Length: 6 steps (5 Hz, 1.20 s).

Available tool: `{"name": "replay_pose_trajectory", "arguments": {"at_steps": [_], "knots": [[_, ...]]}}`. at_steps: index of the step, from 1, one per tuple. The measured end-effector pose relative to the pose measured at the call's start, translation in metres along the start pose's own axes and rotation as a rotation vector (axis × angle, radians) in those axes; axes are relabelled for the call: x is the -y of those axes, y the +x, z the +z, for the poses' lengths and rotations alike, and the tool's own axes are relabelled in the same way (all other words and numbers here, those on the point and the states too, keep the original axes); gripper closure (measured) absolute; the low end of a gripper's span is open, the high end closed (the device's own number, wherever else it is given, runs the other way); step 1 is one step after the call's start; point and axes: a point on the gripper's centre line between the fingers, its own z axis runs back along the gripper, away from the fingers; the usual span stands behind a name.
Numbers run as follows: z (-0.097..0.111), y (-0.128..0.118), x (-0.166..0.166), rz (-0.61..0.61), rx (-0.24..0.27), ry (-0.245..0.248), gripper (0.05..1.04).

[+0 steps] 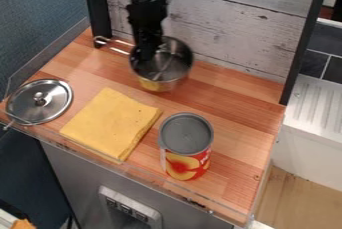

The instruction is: Move the silver pot to the upper left of the table

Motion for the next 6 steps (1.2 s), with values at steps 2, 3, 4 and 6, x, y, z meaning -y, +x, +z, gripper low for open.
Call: {"name": "replay_pose_trajectory", "arguments": {"at_steps": [2, 3, 4, 6], "knots": [[-0.028, -0.026, -0.046, 0.137, -0.051, -0.003, 1.001], [-0.033, -0.031, -0.047, 0.145, -0.059, 0.018, 0.979], [-0.031, -0.036, -0.043, 0.125, -0.065, 0.031, 0.801], [0.005, -0.039, -0.043, 0.207, -0.059, 0.078, 0.217]]}}
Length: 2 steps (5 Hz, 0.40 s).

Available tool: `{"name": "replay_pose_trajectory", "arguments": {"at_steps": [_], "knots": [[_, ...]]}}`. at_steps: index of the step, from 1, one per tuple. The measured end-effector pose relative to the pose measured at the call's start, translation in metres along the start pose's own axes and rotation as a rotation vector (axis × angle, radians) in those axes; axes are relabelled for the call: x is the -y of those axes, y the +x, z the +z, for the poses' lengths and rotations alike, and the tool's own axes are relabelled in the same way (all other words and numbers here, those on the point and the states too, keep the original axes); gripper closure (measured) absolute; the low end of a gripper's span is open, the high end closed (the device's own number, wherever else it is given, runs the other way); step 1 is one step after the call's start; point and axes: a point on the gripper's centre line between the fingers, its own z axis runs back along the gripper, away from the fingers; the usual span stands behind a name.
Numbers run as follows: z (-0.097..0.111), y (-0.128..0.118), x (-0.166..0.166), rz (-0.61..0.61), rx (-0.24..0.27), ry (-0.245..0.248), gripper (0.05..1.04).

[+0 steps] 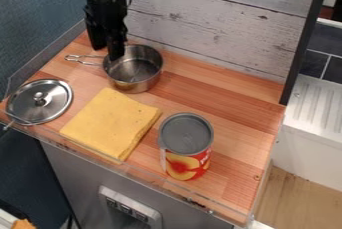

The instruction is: Move the silver pot to the upper left of the table

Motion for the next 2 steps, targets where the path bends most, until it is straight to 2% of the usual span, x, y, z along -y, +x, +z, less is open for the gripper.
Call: {"name": "replay_pose_trajectory", "arguments": {"at_steps": [1, 2], "knots": [[0.0225, -0.0019, -0.002, 0.047, 0.029, 0.001, 0.07], [0.0297, -0.0115, -0.0023, 0.053, 0.022, -0.003, 0.074]]}}
